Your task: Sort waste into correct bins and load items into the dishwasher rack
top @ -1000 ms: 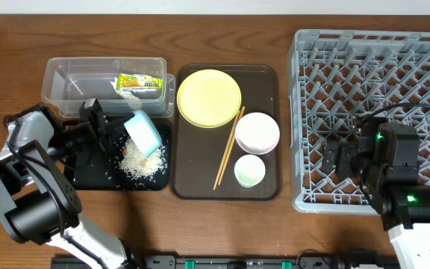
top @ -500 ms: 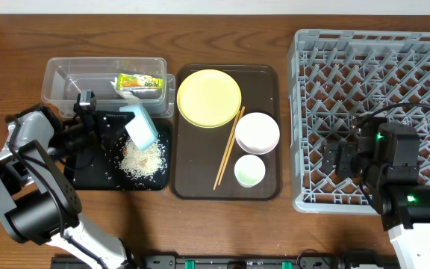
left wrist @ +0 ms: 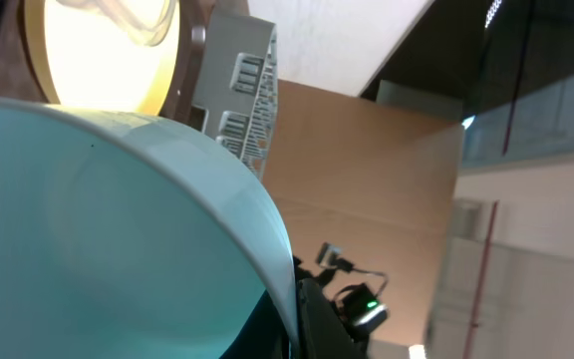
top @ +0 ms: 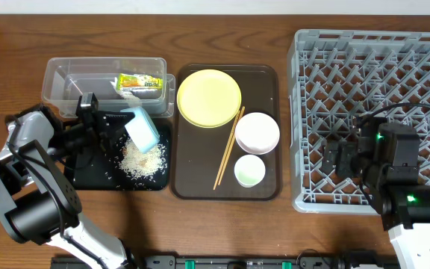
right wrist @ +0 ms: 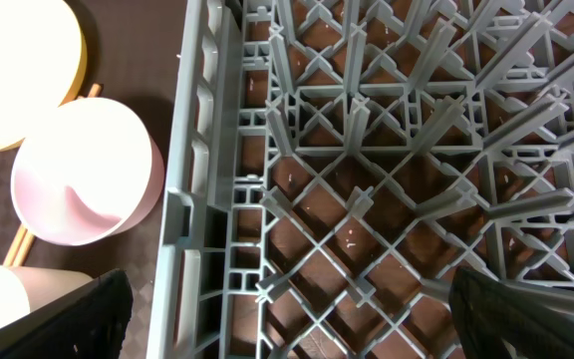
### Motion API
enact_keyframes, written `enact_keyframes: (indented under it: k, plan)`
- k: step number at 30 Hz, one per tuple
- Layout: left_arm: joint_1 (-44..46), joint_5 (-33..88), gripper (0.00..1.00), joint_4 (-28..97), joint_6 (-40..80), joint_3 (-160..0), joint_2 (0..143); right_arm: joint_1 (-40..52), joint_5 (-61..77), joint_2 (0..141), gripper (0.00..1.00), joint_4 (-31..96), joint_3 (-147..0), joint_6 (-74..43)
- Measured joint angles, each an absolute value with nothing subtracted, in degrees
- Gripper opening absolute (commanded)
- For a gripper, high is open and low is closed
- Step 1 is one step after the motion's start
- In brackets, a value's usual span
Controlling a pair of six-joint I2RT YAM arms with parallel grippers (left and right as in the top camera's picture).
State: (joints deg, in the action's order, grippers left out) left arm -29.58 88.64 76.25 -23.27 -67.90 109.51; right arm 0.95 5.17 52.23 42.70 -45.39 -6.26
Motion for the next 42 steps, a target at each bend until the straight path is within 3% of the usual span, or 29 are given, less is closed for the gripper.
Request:
enact_keyframes:
  k: [7, 19, 26, 42]
  plan:
    - [-29.58, 88.62, 0.06, 76.25, -19.11, -67.9, 109.51, 0.95, 5.17, 52.23, 0.99, 42.7, -45.39, -6.26]
    - [-26.52, 83.68, 0.06, 76.09, -23.2, -67.9, 107.92, 0.95, 5.17, 52.23, 0.99, 42.63, -45.39, -6.26]
    - [-14.76, 71.83, 0.06, 72.97, -23.49, -69.65, 103.11, 0.95, 5.17, 52.23, 0.99, 42.5, -45.39, -6.26]
    - [19.68, 33.26, 0.06, 50.57, -4.1, -70.67, 101.25, 0.95, 5.15, 52.23, 0.99, 42.46, -45.39, -6.26]
